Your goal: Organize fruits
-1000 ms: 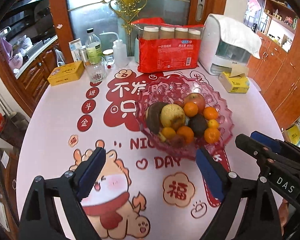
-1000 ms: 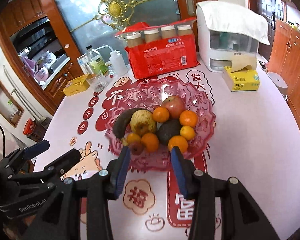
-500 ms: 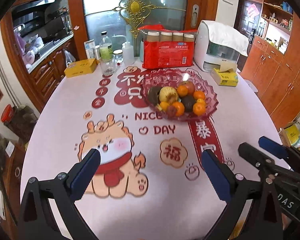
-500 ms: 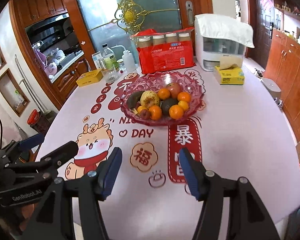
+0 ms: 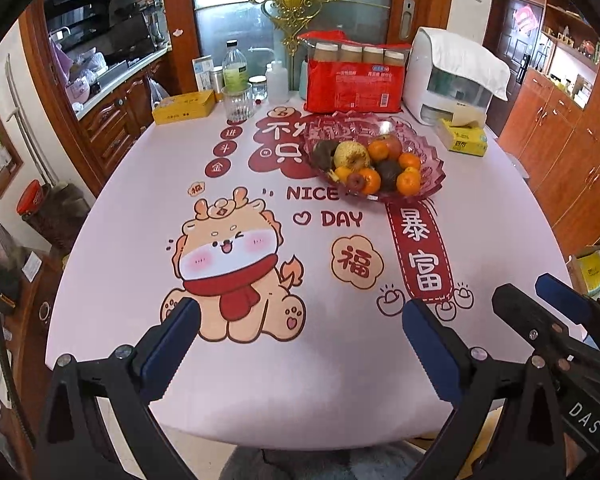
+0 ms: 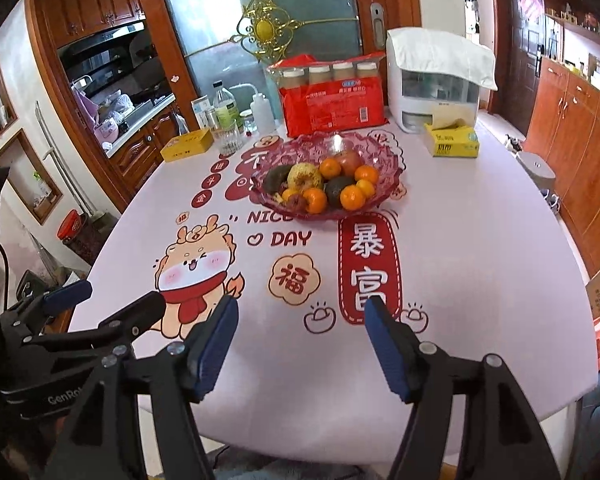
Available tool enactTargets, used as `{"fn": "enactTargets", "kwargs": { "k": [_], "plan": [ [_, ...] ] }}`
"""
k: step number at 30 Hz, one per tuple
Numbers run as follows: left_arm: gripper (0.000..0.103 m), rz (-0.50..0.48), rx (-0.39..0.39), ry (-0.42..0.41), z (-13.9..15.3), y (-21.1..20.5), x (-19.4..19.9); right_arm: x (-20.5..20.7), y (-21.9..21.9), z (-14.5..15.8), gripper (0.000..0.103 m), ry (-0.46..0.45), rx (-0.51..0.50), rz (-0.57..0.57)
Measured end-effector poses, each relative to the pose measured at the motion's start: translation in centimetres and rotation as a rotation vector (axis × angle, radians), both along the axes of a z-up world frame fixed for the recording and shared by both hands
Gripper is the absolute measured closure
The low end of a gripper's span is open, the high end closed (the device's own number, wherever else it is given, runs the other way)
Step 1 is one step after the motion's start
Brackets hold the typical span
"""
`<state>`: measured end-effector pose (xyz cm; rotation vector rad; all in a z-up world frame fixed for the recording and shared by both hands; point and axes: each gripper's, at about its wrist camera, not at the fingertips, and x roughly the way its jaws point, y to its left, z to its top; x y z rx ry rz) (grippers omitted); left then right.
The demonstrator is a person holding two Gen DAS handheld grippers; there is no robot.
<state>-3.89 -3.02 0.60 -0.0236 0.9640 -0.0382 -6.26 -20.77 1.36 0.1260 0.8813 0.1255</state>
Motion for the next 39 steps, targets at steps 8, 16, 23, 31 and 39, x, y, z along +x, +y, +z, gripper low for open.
{"fn": "enactTargets", "kwargs": {
  "k": [8,16,23,31,39],
  "plan": [
    [0.003,-0.008,0.013,-0.014,0.22,-0.09,-0.09,-0.42,-0.09,0.12,0.036,-0.005,0.004,-0.017],
    [0.003,-0.014,0.010,-0.009,0.31,-0.28,0.16,-0.37,-0.27,0.10,0.036,-0.002,0.007,-0.021],
    [0.003,-0.014,0.010,-0.010,0.32,-0.20,0.17,-0.38,-0.33,0.12,0.036,-0.002,0.006,-0.018],
    [0.003,-0.014,0.008,-0.007,0.27,-0.17,0.22,-0.40,-0.04,0.18,0.036,-0.003,0.004,-0.013],
    [0.003,-0.013,0.010,-0.007,0.27,-0.19,0.25,-0.37,0.08,0.15,0.036,-0.002,0.003,-0.014]
  ]
}}
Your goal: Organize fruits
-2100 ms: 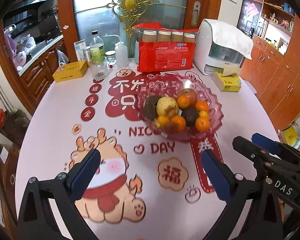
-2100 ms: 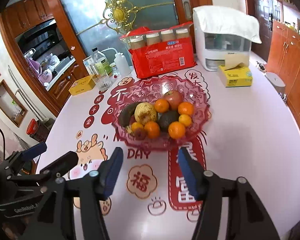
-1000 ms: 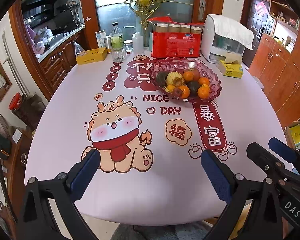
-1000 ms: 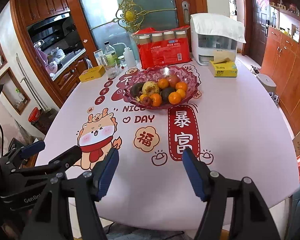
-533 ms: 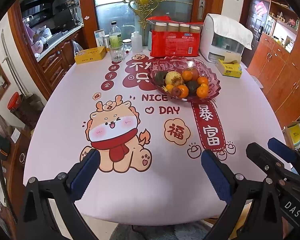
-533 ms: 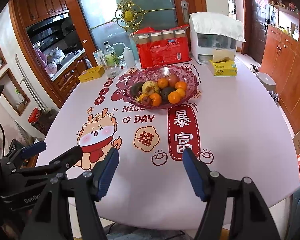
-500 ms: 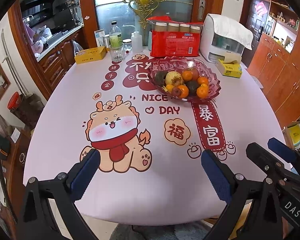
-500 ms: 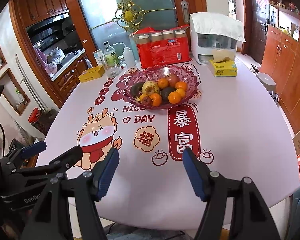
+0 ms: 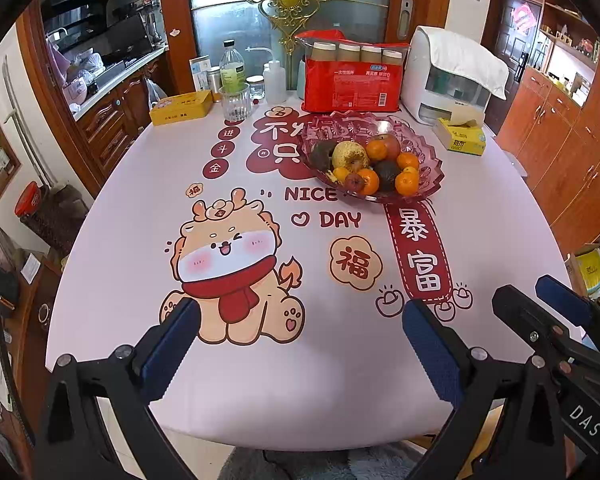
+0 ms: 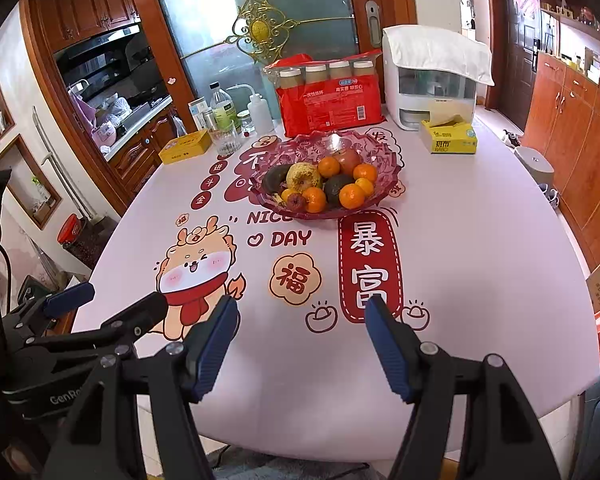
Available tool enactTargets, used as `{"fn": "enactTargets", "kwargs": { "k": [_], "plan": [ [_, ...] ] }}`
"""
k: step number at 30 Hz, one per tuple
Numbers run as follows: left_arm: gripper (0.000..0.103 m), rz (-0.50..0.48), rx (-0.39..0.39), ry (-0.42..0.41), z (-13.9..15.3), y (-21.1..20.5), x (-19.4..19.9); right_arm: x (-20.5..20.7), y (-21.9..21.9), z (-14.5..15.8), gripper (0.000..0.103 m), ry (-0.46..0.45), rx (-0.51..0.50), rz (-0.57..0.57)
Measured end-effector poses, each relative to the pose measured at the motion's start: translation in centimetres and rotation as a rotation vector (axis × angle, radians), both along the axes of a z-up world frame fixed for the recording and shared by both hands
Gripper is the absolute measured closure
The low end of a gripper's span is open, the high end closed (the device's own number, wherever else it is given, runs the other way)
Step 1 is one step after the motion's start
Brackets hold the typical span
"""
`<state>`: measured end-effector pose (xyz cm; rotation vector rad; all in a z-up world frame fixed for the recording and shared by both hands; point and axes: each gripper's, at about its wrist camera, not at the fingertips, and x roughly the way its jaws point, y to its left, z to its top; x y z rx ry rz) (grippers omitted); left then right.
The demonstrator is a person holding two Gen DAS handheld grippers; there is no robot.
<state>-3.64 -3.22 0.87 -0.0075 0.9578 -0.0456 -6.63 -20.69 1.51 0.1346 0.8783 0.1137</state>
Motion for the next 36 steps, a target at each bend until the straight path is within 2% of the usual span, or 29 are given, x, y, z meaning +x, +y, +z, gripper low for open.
{"fn": "enactTargets", "kwargs": {
  "k": [30,36],
  "plan": [
    [0.003,0.001,0.000,0.003,0.02,0.04,0.20,0.16,-0.26,0.06,0.036,-0.001,0.002,0.002],
    [0.003,0.008,0.004,0.015,-0.81,-0.16,-0.28,0.04,0.20,-0.11,0.036,0.009,0.008,0.004]
  ]
}}
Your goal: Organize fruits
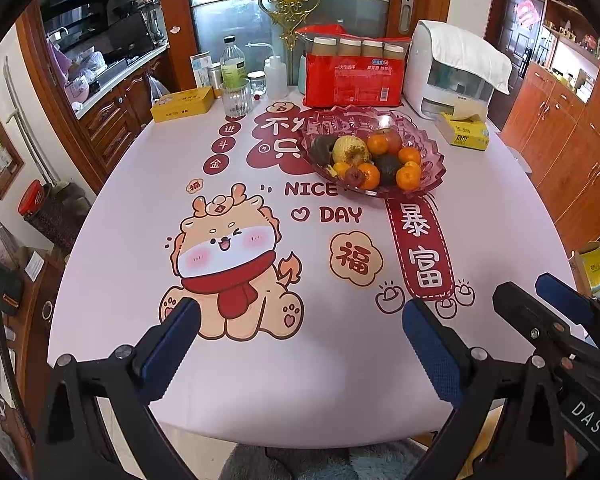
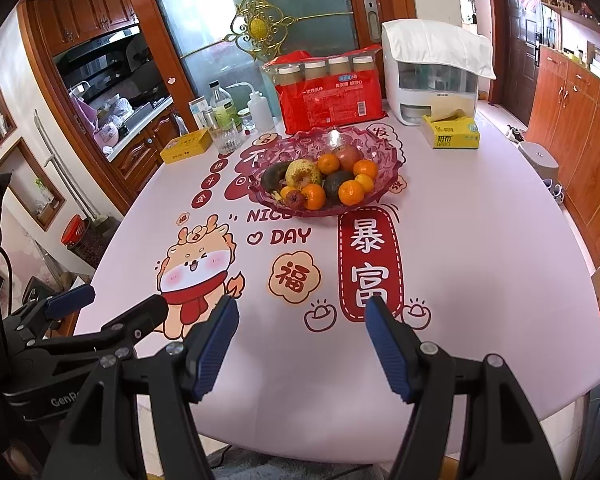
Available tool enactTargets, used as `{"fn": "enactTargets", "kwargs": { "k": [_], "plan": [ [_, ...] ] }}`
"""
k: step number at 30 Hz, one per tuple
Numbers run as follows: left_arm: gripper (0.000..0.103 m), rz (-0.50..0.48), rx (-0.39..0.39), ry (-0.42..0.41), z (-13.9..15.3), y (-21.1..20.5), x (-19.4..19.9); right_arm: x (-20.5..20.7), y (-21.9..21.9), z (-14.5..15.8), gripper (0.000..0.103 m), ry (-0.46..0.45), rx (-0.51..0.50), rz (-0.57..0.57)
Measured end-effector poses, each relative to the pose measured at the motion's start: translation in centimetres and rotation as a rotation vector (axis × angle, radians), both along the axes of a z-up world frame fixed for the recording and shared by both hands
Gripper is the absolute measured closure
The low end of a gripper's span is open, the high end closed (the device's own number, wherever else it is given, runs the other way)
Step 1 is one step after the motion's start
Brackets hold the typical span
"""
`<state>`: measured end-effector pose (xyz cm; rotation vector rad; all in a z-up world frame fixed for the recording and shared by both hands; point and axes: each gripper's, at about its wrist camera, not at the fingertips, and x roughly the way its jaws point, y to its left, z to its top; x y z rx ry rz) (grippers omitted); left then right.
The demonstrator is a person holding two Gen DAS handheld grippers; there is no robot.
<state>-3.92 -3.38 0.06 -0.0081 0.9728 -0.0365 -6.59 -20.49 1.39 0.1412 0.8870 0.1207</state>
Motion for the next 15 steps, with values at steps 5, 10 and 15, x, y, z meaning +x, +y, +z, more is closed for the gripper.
{"fn": "enactTargets", "kwargs": {
  "k": [5,10,15],
  "plan": [
    [0.003,0.003,0.007,0.006,-0.26,-0.24,-0.42,-0.11,0.12,-0.37,0.036,0.007,0.006,0.000],
    [0.003,0.000,0.009,0.014,-0.43,-0.23,-0.74,-0.40,0.01,-0.74,0.036,0.012,0.012,-0.003],
    [0.003,0.001,0.008,0.012,-0.44,-0.31,-0.85,-0.43,-0.21,-0.89,0.036,0.011,0.013,-0.003]
  ]
}}
